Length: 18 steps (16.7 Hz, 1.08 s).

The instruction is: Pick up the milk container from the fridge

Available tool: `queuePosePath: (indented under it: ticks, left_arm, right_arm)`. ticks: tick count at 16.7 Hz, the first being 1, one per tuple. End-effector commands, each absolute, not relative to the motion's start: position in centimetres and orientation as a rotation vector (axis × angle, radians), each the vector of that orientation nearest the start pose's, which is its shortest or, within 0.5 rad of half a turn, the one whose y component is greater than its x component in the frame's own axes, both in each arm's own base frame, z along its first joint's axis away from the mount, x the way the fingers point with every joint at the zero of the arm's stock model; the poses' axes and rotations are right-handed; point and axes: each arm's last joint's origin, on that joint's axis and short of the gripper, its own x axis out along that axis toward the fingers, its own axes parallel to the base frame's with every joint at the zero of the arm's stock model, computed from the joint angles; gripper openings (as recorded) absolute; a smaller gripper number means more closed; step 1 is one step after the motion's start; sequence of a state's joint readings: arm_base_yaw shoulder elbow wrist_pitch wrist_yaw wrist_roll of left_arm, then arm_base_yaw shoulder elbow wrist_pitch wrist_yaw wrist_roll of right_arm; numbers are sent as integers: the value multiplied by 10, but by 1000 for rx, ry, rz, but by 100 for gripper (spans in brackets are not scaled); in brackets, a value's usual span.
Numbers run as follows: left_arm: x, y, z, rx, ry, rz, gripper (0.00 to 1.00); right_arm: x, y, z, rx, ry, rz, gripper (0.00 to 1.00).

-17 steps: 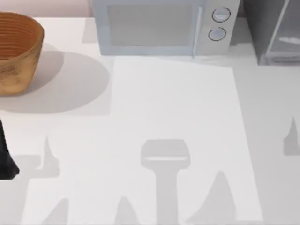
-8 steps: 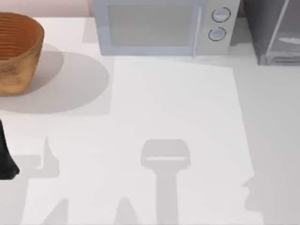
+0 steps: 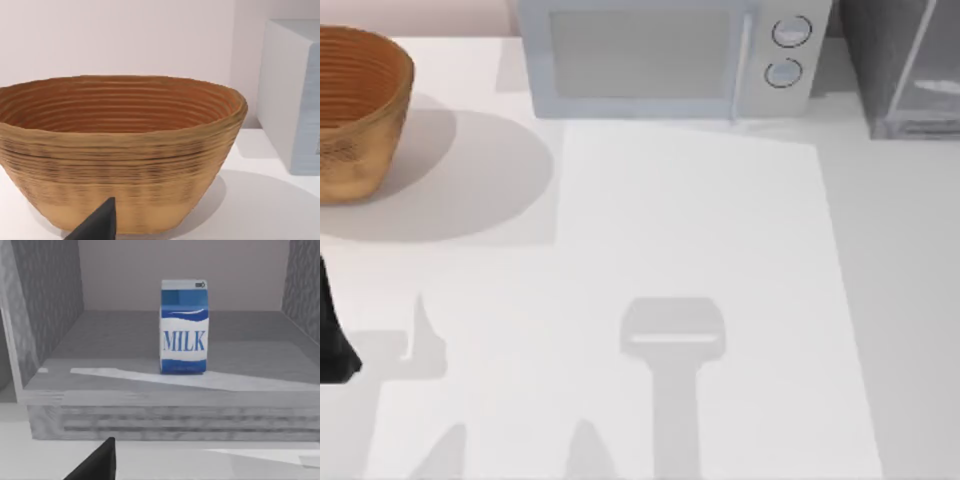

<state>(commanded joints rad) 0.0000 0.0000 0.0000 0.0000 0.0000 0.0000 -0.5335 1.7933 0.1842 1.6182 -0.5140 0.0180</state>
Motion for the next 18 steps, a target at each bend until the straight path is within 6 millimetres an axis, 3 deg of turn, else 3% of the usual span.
queuePosePath:
  ticks: [5,8,11,14,18]
  left_arm:
    - [106,-1,160,0,0,0,100]
    - [106,-1,160,0,0,0,100]
    - [106,-1,160,0,0,0,100]
    - [106,-1,160,0,0,0,100]
    - [106,-1,160,0,0,0,100]
  right_arm:
    - [205,-101,110,2,4,3,100]
    - [222,-105,106,3,11,2,100]
    - [263,-111,99,-2,8,-2,100]
    - [319,-114,91,-6,-3,-5,100]
    - [386,-103,80,-7,-14,-8,100]
